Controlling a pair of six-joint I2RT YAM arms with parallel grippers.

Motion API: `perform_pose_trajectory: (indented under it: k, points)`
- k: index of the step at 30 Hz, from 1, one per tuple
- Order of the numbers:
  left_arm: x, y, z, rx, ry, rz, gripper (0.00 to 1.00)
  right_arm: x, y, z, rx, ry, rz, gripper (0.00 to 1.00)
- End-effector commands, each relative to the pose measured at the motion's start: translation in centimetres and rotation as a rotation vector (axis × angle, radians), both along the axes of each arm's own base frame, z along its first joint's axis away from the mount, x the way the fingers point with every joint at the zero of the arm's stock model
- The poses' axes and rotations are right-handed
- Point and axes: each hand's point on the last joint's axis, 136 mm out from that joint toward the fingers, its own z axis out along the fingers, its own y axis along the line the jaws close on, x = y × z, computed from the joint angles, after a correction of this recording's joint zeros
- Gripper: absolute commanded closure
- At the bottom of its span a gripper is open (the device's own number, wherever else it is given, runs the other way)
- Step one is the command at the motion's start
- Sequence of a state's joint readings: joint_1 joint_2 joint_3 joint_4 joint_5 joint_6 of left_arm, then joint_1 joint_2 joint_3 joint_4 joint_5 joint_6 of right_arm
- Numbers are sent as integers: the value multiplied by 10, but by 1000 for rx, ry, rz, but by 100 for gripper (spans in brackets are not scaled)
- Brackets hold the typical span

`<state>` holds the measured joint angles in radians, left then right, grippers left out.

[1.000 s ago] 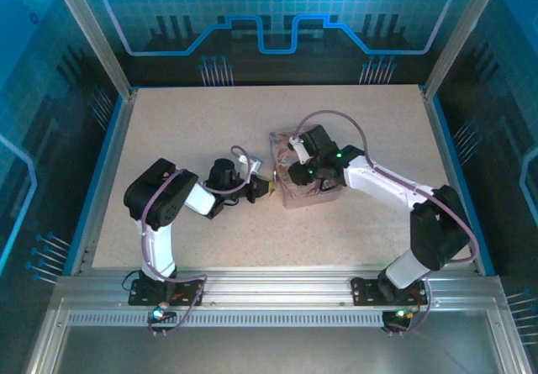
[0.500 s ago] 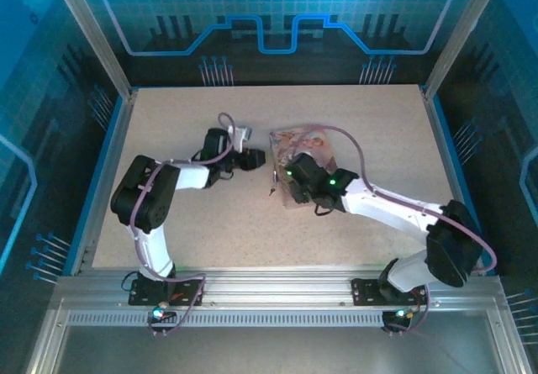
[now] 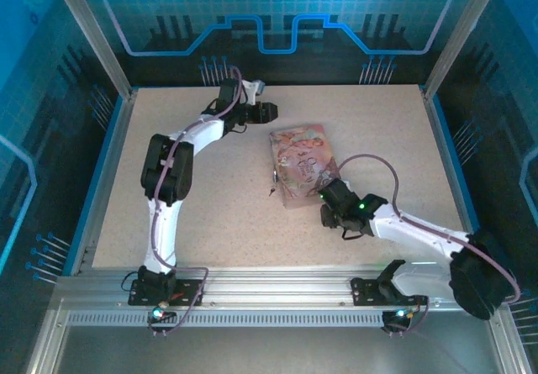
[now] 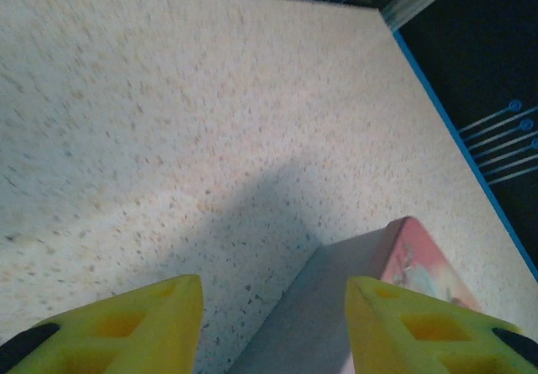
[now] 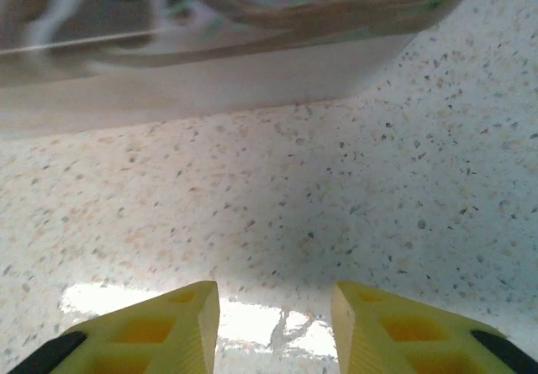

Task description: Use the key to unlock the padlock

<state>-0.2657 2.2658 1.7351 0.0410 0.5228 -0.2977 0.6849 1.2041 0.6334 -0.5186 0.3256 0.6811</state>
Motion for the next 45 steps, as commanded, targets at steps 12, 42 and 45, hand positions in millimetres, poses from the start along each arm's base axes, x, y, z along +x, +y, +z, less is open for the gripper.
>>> perform_pose_trajectory:
  k: [12, 42, 45]
  points:
    - [-102, -2, -22, -118, 101, -87, 53, 127, 24, 0, 163, 41, 74, 62]
    - [-196, 59, -11, -26, 36, 0, 48, 96, 124, 7, 230, -305, 449, 56]
    - [-199, 61, -9, -31, 25, 1, 48, 105, 131, 1, 235, -310, 457, 56]
